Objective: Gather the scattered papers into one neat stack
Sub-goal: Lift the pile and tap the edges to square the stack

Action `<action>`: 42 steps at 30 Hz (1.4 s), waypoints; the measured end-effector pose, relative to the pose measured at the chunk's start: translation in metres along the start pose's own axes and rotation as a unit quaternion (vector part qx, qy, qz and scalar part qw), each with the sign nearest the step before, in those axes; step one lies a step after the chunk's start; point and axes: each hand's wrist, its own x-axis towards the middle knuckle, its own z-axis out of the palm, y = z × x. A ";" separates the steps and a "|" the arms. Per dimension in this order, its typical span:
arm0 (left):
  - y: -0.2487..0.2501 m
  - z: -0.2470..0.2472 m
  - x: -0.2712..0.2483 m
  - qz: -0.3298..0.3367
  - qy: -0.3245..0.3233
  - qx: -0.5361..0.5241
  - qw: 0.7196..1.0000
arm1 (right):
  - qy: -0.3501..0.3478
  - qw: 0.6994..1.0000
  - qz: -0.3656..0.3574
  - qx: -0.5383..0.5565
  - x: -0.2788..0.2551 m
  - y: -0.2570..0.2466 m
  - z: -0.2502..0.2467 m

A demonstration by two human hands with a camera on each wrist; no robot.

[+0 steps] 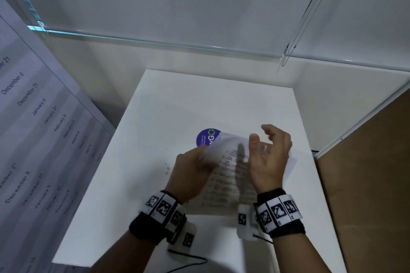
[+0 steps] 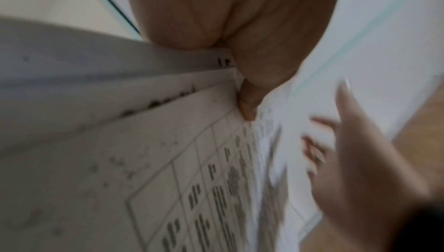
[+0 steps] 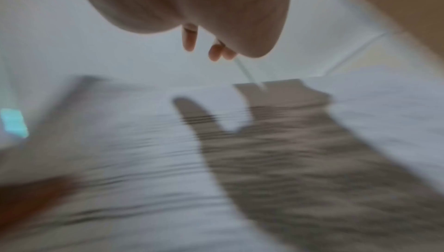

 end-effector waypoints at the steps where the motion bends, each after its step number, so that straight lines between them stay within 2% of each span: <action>1: -0.007 -0.008 -0.001 -0.011 0.004 -0.019 1.000 | -0.003 0.999 0.045 -0.012 -0.002 0.013 -0.009; 3: -0.023 -0.026 -0.004 -0.026 -0.004 -0.065 0.998 | -0.056 0.980 0.172 -0.079 -0.010 0.036 -0.029; 5: -0.038 -0.041 -0.009 -0.059 -0.027 -0.148 0.987 | -0.140 0.934 0.312 -0.102 -0.024 0.063 -0.044; 7: -0.046 -0.048 -0.015 -0.102 -0.056 -0.228 0.967 | -0.207 0.884 0.418 0.020 -0.036 0.079 -0.053; 9: -0.052 -0.049 -0.022 -0.134 -0.093 -0.286 0.944 | -0.243 0.833 0.468 0.167 -0.044 0.085 -0.055; 10: -0.055 -0.046 -0.023 -0.146 -0.111 -0.299 0.936 | -0.245 0.827 0.467 0.195 -0.046 0.084 -0.055; 11: -0.058 -0.043 -0.025 -0.157 -0.119 -0.298 0.934 | -0.251 0.841 0.441 0.190 -0.046 0.081 -0.054; 13: -0.065 -0.036 -0.028 -0.169 -0.107 -0.273 0.941 | -0.263 0.886 0.358 0.134 -0.045 0.073 -0.053; 16: -0.068 -0.024 -0.031 -0.159 -0.007 -0.244 0.957 | -0.206 0.940 0.254 0.096 -0.039 0.068 -0.053; 19: -0.060 -0.012 -0.039 -0.174 0.105 -0.272 0.941 | -0.145 0.960 0.207 0.117 -0.042 0.067 -0.050; 22: -0.061 0.002 -0.049 -0.152 0.169 -0.292 0.929 | -0.125 0.965 0.192 0.130 -0.052 0.076 -0.043; 30: -0.046 0.024 -0.033 -0.084 0.242 -0.321 0.912 | 0.002 0.964 0.183 0.195 -0.053 0.084 -0.026; 32: -0.041 0.028 -0.025 -0.107 0.258 -0.310 0.909 | 0.013 0.962 0.167 0.215 -0.049 0.081 -0.022; 35: -0.038 0.034 -0.018 -0.178 0.312 -0.299 0.884 | 0.050 0.961 0.162 0.219 -0.048 0.083 -0.020; 42: -0.042 0.040 -0.017 -0.170 0.310 -0.286 0.890 | 0.071 0.954 0.189 0.222 -0.042 0.084 -0.018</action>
